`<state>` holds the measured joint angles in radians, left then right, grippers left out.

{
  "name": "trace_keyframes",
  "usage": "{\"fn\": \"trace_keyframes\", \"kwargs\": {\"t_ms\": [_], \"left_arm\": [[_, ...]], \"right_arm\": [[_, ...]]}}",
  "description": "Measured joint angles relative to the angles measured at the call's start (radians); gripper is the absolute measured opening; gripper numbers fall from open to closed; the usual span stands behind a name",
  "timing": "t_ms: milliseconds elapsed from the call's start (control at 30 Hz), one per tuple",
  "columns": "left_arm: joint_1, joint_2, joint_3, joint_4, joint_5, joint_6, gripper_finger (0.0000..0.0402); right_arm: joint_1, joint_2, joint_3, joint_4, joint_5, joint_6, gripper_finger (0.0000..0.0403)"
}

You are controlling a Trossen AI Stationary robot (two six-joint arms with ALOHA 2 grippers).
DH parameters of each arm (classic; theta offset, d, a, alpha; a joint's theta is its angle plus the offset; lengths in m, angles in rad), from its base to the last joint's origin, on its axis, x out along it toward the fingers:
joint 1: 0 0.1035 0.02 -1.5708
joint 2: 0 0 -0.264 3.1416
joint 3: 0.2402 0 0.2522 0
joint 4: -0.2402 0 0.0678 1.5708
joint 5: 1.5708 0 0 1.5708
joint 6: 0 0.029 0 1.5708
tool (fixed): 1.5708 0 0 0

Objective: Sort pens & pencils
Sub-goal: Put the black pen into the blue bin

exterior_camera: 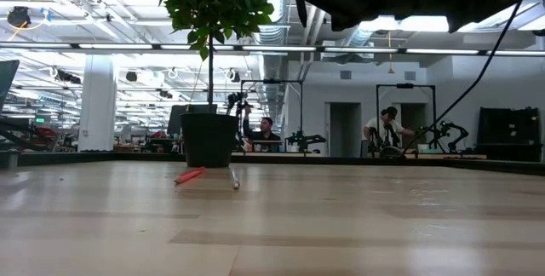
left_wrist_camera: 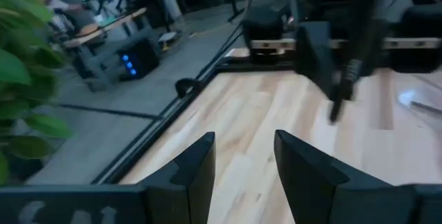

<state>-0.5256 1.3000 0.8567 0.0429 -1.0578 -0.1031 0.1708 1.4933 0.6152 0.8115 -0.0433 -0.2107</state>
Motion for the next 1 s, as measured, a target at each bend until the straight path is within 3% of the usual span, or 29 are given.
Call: {"fn": "trace_keyframes", "kwargs": {"t_ms": [267, 367, 733, 1000], "left_arm": [[0.006, 0.000, -0.164, 0.459, 0.123, 0.235, 0.0142], [0.024, 0.000, -0.210, 0.591, 0.226, 0.277, 0.0142], [0.160, -0.001, -0.268, 0.728, 0.556, 0.227, 0.0142], [0.235, -0.001, -0.268, 0.734, 0.698, 0.193, 0.0142]], "right_arm": [[-0.022, 0.000, 0.022, -0.003, 0.000, 0.002, 0.0059], [-0.022, -0.001, 0.030, -0.018, -0.003, 0.002, 0.0059], [-0.021, -0.001, 0.031, -0.010, -0.002, 0.009, 0.0059], [-0.021, -0.001, 0.031, -0.009, -0.002, 0.009, 0.0059]]}}
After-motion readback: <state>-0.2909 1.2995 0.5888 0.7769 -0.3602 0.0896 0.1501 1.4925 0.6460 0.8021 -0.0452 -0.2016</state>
